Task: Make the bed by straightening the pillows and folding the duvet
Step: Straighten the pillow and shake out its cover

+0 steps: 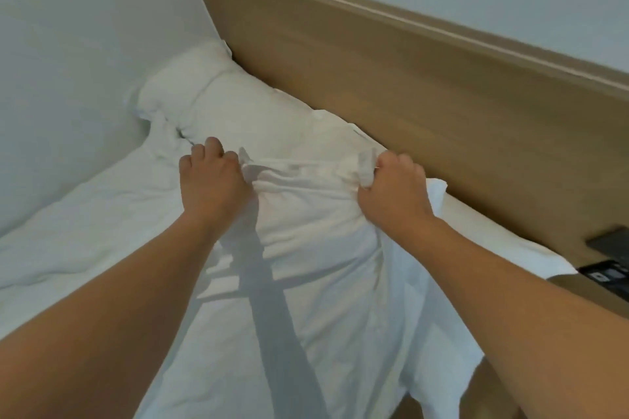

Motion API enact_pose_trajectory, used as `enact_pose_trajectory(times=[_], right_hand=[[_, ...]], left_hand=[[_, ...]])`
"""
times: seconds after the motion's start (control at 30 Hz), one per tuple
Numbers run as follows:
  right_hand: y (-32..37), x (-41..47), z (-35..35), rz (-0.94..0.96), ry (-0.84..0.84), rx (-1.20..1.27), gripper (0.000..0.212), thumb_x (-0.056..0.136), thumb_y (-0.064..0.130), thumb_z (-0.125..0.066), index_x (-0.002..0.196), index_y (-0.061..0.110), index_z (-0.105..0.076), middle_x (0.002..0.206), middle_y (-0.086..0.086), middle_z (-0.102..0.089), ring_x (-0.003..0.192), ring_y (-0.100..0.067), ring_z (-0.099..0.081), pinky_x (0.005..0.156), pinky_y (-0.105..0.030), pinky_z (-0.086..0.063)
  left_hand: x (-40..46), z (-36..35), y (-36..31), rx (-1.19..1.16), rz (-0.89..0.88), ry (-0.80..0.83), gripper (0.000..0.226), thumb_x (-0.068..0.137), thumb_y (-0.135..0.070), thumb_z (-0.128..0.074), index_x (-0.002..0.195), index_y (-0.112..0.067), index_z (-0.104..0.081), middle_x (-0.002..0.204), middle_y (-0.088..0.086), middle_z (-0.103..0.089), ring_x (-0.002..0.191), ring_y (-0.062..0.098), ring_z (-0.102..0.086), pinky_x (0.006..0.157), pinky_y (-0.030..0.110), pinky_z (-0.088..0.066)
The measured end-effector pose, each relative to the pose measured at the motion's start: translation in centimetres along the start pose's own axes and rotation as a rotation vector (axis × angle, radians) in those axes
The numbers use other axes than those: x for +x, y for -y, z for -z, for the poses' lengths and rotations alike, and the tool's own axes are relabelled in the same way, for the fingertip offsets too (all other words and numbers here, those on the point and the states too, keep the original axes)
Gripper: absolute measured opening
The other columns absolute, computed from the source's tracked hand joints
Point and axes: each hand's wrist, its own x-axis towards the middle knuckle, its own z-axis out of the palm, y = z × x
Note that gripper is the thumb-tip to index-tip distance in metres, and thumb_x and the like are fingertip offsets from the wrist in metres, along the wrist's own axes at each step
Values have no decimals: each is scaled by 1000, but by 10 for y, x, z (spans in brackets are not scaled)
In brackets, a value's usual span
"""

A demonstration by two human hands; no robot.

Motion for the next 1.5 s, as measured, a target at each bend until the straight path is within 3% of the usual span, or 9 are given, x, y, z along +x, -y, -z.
enact_pose_trajectory(times=[0.13,0.33,0.6,0.77,0.9,1.07,1.2,1.33,1.5], right_hand=[[-80,-18,-28,-432,169,152,30,98,21,-40,116,4,-57,122,-12,-54,115,-32,-48,100,-38,-37],[-154,-38,-87,-871,639,533,13,98,14,-45,94,7,-55,84,-13,-59,65,-21,-54,56,-24,-44],[-188,-10,-106,-1103,187,305,36,99,15,-39,131,2,-48,140,-20,-36,124,-35,-40,98,-37,-37],[-179,-19,-100,-986,195,784,21,88,16,-57,108,8,-58,128,-12,-53,110,-27,-54,96,-41,-46],[-160,-28,-100,-747,516,1121,67,69,39,-84,127,25,-51,122,7,-62,105,-11,-61,96,-31,-48],[-146,3,-82,-834,221,1289,34,80,12,-77,110,20,-64,102,-1,-71,93,-17,-68,83,-35,-56],[-159,37,-57,-789,73,1408,31,81,-1,-71,105,19,-66,100,-6,-72,89,-20,-69,76,-35,-57],[-178,34,-62,-1028,217,1442,52,75,-11,-66,124,3,-59,113,-20,-68,95,-33,-68,81,-41,-56],[-141,33,-31,-1002,644,1363,46,41,-5,-55,87,-4,-62,88,-14,-62,77,-33,-59,73,-38,-49]], left_hand=[[-16,-27,-30,-59,67,225,13,87,-17,-49,93,-12,-59,97,16,-63,96,37,-57,94,44,-38],[-72,-80,-74,-288,162,599,18,93,-24,-38,93,-19,-55,90,6,-64,83,29,-58,72,34,-44],[-5,-92,-111,-212,241,382,30,92,-27,-40,80,-15,-64,86,11,-65,78,31,-57,71,30,-37],[-17,-124,-144,-307,299,504,37,97,-29,-35,88,-10,-65,92,13,-67,79,30,-54,73,35,-41],[-11,-127,-145,-502,485,559,32,94,-20,-35,86,-8,-64,96,17,-66,87,34,-57,79,38,-42],[34,-92,-121,-488,605,390,24,83,-15,-40,79,-10,-63,87,13,-63,80,31,-53,77,35,-41],[72,-96,-136,-514,343,320,39,74,-21,-32,83,-15,-69,91,7,-70,95,34,-61,86,39,-45],[47,-147,-160,-109,-270,653,39,95,-30,-34,123,-25,-61,149,-7,-38,144,17,-23,117,50,-2],[30,-111,-136,-233,-46,654,25,95,-20,-42,92,-14,-66,104,13,-68,97,32,-62,79,31,-46]])
